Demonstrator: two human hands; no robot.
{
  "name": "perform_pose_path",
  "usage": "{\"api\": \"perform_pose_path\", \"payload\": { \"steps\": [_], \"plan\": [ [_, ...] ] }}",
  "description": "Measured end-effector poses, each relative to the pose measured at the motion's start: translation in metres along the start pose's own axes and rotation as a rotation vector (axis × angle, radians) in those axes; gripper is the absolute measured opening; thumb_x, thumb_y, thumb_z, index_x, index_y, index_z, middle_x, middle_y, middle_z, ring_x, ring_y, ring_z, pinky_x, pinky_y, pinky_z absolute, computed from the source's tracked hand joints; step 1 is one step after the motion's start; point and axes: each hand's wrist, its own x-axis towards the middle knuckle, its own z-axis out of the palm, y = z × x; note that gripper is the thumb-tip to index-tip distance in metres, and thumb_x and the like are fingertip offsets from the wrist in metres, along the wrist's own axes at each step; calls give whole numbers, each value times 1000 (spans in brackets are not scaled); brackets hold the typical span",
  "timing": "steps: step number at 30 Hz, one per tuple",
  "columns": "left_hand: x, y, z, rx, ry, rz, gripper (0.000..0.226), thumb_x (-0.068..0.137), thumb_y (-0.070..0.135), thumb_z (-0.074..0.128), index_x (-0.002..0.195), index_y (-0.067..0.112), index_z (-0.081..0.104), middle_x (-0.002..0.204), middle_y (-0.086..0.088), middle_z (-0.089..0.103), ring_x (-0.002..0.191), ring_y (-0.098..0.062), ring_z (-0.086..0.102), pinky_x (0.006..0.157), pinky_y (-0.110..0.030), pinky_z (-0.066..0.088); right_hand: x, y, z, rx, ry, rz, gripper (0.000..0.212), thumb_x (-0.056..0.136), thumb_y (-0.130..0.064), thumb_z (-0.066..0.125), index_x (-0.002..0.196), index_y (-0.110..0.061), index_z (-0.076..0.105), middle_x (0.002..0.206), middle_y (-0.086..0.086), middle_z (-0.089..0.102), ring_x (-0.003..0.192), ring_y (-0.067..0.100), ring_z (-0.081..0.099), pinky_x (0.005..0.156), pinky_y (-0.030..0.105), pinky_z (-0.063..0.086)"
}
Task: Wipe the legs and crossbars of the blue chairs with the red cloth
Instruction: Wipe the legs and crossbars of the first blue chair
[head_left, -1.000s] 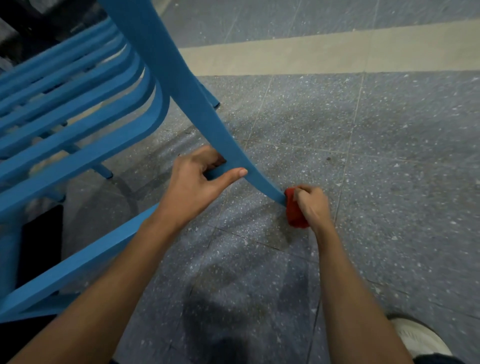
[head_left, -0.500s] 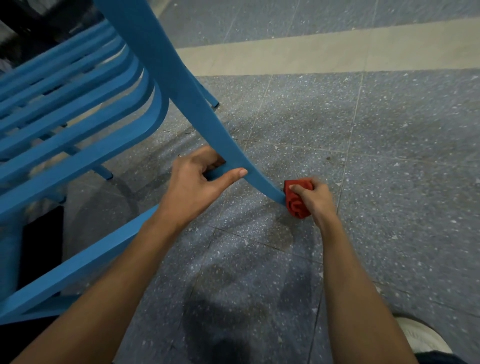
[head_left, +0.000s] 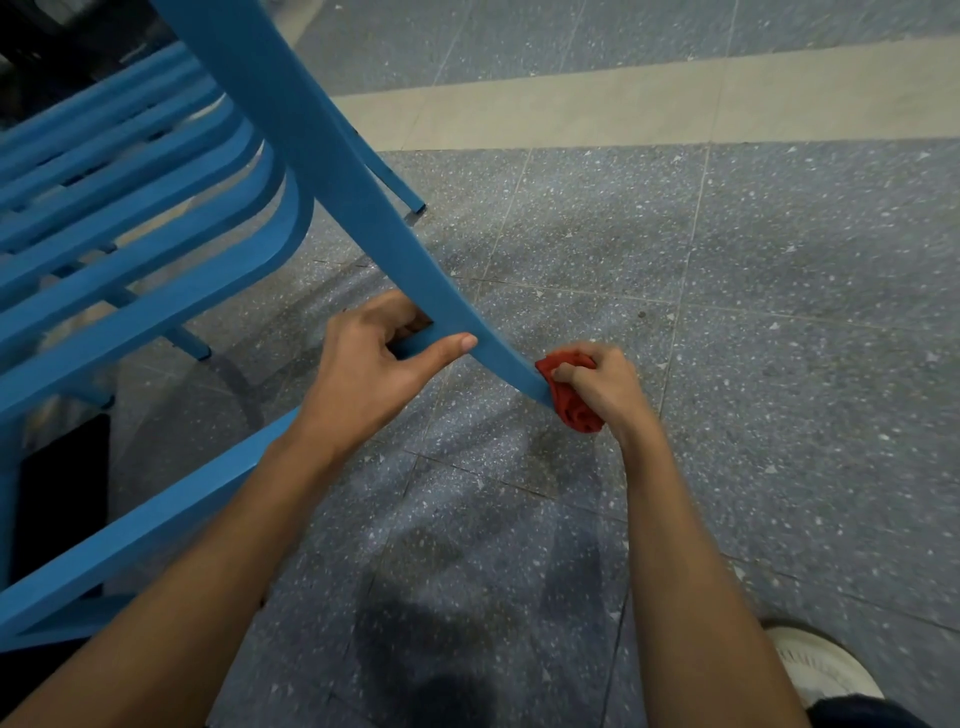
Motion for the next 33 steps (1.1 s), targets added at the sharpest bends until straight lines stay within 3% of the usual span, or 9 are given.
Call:
{"api": "perform_pose_path", "payload": {
  "steps": [3,7,12,17,20,23,27,31,33],
  "plan": [
    [0,0,0,-6,1,-15,25,78,32,76,100,19,71,80,14,65,66,0,58,58,-9,42,11,-5,4,-103,-14,78,17,86,-13,61,97,-19,73,88,1,64,70,8,54,54,17,40],
    [0,1,1,-18,-4,-16,25,79,31,76,101,19,71,80,17,64,66,2,59,58,-8,41,17,-10,4,-206,-54,93,20,89,-22,61,105,-18,72,98,6,63,84,17,55,71,25,40],
    [0,0,1,1,3,-7,27,79,32,75,101,18,72,81,11,66,67,-5,60,58,-12,45,4,-9,0,59,-64,-2,16,85,-17,62,89,-28,72,89,-5,69,89,16,63,81,31,51],
    [1,0,0,10,3,17,25,79,31,76,101,18,72,80,13,65,65,-3,58,57,-11,43,13,-5,4,-2,-62,80,16,85,-14,61,89,-26,71,94,2,70,84,16,62,65,23,48],
    [1,1,0,14,7,25,25,79,29,76,99,16,73,76,17,62,61,2,56,55,-8,40,17,-14,4,-75,-90,82,14,83,-20,63,91,-24,73,99,4,71,89,19,64,76,29,51],
    [2,0,0,15,6,22,26,78,29,76,100,16,73,75,19,61,62,4,55,56,-7,39,7,-28,2,145,-132,-20,13,81,-18,66,87,-25,76,93,-1,74,93,17,67,84,33,54],
    [1,-3,1,16,0,5,26,78,30,77,99,15,73,77,14,63,63,2,55,57,-9,40,-5,-19,7,283,-81,-12,18,84,-11,64,90,-24,75,92,-2,74,91,16,67,81,30,55],
    [1,-4,0,13,1,-3,26,77,32,77,98,17,73,77,13,63,64,1,55,58,-10,42,-1,-1,11,170,77,216,8,87,-11,63,86,-17,69,95,8,69,75,17,61,55,20,49],
    [2,-3,-1,5,2,-4,25,77,32,77,98,18,73,76,16,61,64,2,56,58,-9,41,1,-1,13,109,111,218,8,87,-14,63,83,-20,66,97,12,69,77,20,60,59,24,48]
  ]
}}
